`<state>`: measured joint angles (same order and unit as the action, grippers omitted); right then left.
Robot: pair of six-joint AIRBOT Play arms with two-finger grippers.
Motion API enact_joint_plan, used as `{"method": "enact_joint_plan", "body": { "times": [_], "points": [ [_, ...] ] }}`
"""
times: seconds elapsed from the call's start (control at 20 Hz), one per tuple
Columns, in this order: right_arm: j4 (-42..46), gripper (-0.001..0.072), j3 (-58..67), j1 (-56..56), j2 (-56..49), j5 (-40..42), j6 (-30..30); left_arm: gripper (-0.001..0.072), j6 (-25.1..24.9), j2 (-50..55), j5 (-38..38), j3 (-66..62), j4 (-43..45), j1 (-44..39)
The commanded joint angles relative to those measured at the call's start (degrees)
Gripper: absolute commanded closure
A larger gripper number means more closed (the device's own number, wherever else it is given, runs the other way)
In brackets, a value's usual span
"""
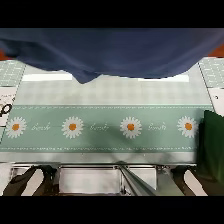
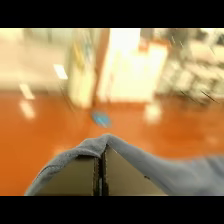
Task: Fold the shirts.
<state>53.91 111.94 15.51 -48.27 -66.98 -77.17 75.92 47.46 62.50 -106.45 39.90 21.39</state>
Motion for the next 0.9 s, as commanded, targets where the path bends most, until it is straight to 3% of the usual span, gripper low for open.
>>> {"method": "enact_joint_plan", "body": {
  "times": [0.0, 0.25, 0.3, 0.4, 0.55, 0.85],
  "points": [
    [10.8, 0.0688, 3.5, 0.0, 9.0, -3.2, -3.9, 0.069, 1.8, -8.1, -0.4, -6.5, 12.7, 0.0],
    [18.6, 0.0688, 2.6, 0.0, 14.3, -18.5, -7.1, 0.069, 8.3, -16.6, 4.7, -6.4, 27.0, -4.7],
    [18.7, 0.0688, 1.5, 0.0, 14.8, -20.3, -7.3, 0.069, 14.3, -17.0, 7.3, -6.4, 31.1, -6.4],
    [17.3, 0.0688, -2.4, 0.0, 14.8, -22.3, -8.2, 0.069, 17.5, -16.6, 13.6, -5.6, 37.4, -8.2],
    [13.1, 0.0688, -13.2, 0.0, 14.6, -19.3, -7.8, 0.069, 17.4, -15.5, 15.4, 3.2, 35.8, -8.3],
    [2.1, 0.0689, -38.3, 0.0, 7.6, -5.7, -0.2, 0.069, 14.8, -7.0, 6.3, 27.8, 27.9, -8.3]
  ]
}}
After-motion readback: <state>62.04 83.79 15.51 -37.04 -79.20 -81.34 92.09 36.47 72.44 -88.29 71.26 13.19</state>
